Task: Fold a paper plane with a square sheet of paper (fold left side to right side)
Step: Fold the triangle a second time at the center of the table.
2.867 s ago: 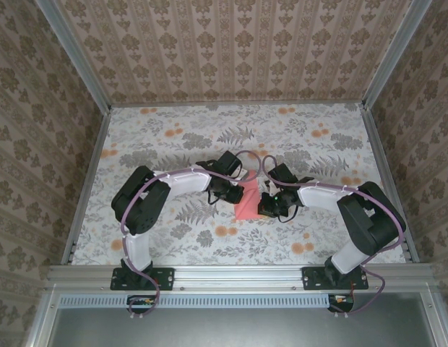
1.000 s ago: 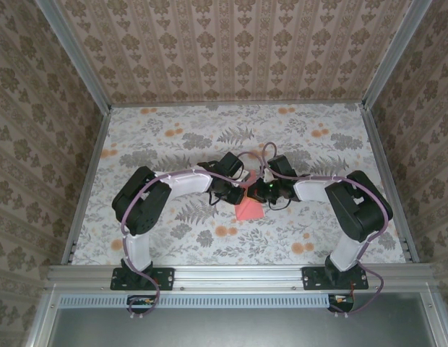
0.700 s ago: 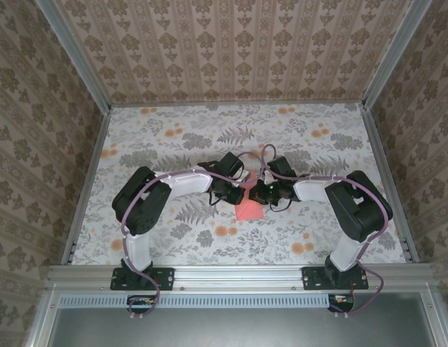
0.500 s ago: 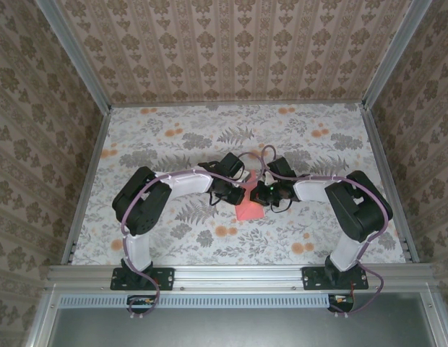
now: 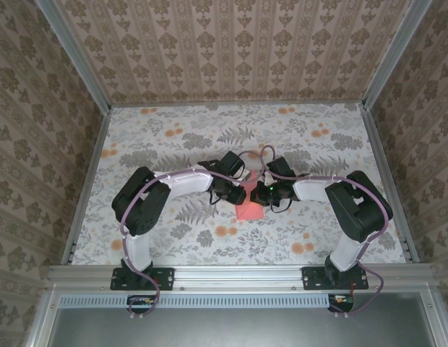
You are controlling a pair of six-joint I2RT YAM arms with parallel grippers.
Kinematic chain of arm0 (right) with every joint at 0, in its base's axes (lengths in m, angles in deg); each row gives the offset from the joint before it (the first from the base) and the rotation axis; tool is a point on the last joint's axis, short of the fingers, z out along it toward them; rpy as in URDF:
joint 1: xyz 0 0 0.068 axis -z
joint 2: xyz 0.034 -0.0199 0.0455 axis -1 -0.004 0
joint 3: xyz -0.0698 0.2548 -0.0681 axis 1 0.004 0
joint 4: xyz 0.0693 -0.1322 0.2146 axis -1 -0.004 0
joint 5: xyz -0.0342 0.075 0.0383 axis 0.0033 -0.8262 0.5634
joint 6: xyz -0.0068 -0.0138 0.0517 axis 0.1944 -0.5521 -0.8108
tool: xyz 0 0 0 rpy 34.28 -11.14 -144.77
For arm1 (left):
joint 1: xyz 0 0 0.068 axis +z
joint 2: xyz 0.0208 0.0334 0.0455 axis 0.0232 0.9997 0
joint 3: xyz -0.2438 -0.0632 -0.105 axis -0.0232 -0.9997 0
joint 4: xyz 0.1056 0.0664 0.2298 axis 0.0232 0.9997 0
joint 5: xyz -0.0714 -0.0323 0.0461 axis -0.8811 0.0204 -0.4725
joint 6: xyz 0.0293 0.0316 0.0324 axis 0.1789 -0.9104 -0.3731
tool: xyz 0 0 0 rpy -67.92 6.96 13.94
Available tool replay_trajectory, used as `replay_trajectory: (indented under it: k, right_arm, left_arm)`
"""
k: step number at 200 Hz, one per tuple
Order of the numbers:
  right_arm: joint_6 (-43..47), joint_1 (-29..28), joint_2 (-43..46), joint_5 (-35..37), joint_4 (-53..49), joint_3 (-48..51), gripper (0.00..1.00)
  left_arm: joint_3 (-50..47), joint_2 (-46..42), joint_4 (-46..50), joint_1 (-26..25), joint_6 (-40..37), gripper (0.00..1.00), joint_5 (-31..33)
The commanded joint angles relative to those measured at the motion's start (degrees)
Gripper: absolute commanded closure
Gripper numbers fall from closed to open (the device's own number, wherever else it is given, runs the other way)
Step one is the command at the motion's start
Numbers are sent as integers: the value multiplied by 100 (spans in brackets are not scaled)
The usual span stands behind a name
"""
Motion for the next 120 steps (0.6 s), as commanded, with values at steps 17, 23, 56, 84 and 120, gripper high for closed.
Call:
replay_trajectory:
  k: [17,23,56,84,120]
  right_arm:
    - [65,-17,-151,329,-550,17,100]
    - [64,-17,-150,329,-550,17,100]
    - [68,-19,-160,315,-561,4,100]
    - [69,-17,-183,305,-554,-5,100]
    - [74,-18,-203,285,-564,-23,100]
  left_arm:
    - [4,-743,253,202,114,70,-198]
    - [-42,-807,262,215,137,70,-283]
    - [-392,-1044,-12,227,392,70,-1374]
    - [-736,-1005,-591,176,811,70,-2306]
    - [-808,-765,-727,66,903,71,-2793]
